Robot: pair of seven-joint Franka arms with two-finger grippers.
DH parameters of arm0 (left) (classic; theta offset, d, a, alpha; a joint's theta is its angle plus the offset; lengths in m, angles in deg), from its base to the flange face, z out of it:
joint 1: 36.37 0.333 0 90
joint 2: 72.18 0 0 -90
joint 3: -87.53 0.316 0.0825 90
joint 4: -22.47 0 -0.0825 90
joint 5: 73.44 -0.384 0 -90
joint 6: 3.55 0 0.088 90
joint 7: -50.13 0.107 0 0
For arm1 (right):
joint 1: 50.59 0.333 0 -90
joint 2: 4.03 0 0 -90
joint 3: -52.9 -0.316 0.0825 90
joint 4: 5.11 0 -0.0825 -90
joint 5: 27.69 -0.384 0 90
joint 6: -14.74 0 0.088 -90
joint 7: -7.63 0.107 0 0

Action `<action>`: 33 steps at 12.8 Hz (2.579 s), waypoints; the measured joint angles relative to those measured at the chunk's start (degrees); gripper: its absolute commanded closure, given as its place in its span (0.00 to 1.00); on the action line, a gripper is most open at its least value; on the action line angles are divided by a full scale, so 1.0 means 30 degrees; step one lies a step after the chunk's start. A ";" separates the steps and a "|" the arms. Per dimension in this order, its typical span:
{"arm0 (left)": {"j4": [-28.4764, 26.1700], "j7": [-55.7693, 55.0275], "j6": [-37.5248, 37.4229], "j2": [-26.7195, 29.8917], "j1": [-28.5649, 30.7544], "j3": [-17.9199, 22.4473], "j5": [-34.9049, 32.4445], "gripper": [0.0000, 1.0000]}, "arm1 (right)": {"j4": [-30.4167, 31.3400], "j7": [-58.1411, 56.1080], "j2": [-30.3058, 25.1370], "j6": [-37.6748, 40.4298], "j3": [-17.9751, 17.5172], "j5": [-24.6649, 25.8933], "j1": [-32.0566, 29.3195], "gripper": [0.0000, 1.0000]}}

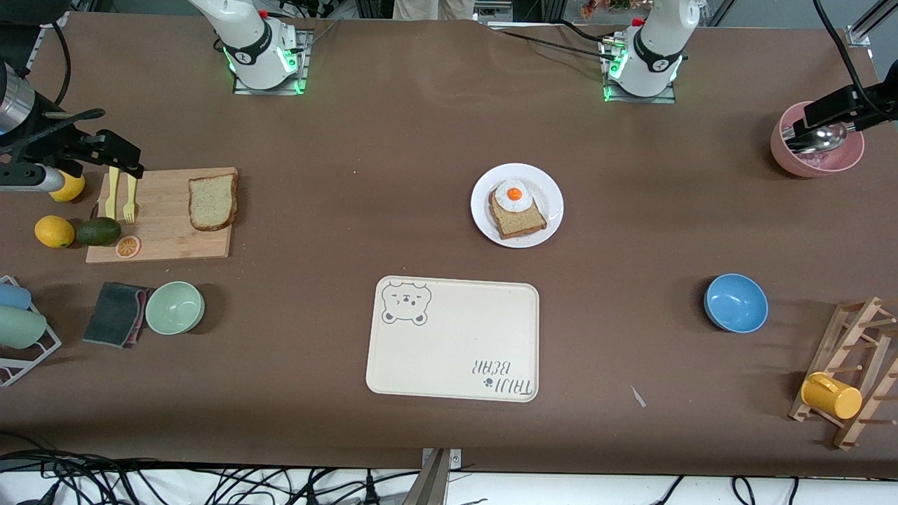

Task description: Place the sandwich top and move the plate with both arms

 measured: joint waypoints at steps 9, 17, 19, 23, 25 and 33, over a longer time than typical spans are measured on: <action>0.0025 0.0000 0.0000 0.0000 0.0038 0.0015 0.0000 0.00 | -0.0005 -0.0010 -0.0057 -0.0123 -0.0059 -0.0019 0.0027 0.00; 0.0039 0.0000 0.0000 0.0000 0.0142 0.0037 0.0000 0.00 | 0.1440 0.0001 -0.0037 -0.1070 -0.0136 -0.0019 0.0337 0.00; 0.0046 0.0000 0.0000 0.0000 0.0272 0.0039 0.0000 0.00 | 0.1463 0.0001 -0.0038 -0.1086 -0.0151 -0.0019 0.0357 0.00; 0.0083 0.0000 0.0000 0.0001 0.0377 0.0039 0.0000 0.00 | 0.3130 0.0006 0.0000 -0.3143 -0.0250 0.0686 0.1147 0.00; 0.0084 0.0000 0.0000 0.0000 0.0397 0.0039 0.0000 0.00 | 0.4871 0.0090 0.0051 -0.4480 -0.0725 0.1344 0.1342 0.00; 0.0094 0.0000 0.0000 0.0000 0.0518 0.0058 0.0000 0.00 | 1.0190 0.6024 0.0470 -0.7595 -0.3349 0.5114 0.1551 0.00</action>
